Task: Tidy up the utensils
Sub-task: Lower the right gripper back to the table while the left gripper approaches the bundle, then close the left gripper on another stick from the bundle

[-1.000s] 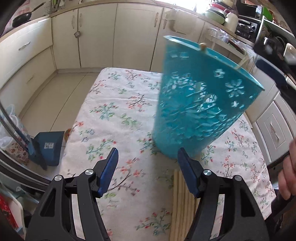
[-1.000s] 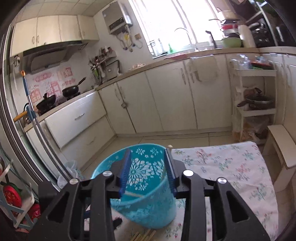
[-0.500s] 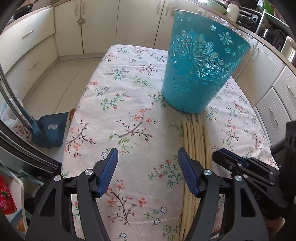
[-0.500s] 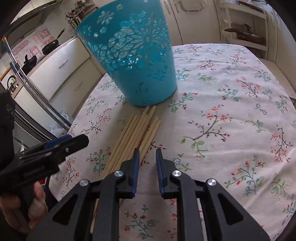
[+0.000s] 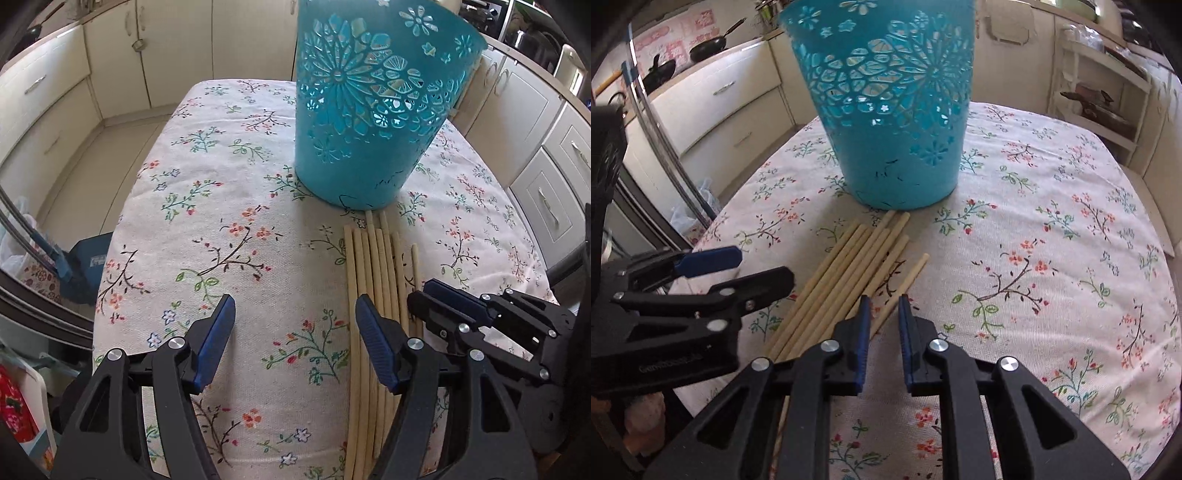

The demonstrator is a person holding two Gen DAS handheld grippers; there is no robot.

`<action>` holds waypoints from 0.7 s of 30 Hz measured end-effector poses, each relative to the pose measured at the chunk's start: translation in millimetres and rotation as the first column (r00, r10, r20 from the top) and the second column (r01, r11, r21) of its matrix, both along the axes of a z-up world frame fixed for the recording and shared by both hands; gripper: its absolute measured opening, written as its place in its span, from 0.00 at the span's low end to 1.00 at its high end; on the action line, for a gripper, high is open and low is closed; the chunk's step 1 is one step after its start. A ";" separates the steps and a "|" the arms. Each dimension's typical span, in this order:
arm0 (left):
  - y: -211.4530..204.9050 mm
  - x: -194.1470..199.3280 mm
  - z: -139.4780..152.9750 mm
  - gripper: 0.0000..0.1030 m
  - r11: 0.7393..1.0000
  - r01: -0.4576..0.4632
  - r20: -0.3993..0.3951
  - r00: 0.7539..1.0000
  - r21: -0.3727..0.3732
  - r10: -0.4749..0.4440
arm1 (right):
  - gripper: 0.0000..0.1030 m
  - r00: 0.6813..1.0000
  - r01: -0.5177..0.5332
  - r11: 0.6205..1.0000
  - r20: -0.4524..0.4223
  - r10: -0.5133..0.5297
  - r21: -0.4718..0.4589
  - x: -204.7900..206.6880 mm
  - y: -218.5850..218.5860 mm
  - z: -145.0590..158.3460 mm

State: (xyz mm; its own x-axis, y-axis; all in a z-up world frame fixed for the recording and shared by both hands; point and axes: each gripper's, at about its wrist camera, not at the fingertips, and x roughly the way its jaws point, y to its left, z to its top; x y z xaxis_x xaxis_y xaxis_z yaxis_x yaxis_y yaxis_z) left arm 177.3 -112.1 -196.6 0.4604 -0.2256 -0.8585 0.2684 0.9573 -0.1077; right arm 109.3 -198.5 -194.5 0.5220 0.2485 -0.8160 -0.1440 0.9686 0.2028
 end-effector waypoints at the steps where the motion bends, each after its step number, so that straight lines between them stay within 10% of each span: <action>1: -1.2 1.3 -1.0 0.62 1.000 0.002 -0.001 1.000 0.005 -0.002 | 0.14 1.000 -0.020 1.000 0.003 0.020 -0.011 -1.9 -0.9 0.3; 21: -21.5 12.3 -8.6 0.64 0.992 0.019 0.028 0.999 0.125 -0.023 | 0.15 0.999 0.042 0.999 0.011 -0.042 0.008 -12.6 -35.5 -3.9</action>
State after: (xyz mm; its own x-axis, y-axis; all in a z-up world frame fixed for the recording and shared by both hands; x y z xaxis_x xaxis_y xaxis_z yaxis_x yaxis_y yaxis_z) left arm 189.7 -133.6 -205.3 0.4819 -0.1276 -0.8669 0.2901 0.9568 0.0204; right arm 96.7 -234.0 -198.5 0.5415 0.2322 -0.8080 -0.1055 0.9723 0.2087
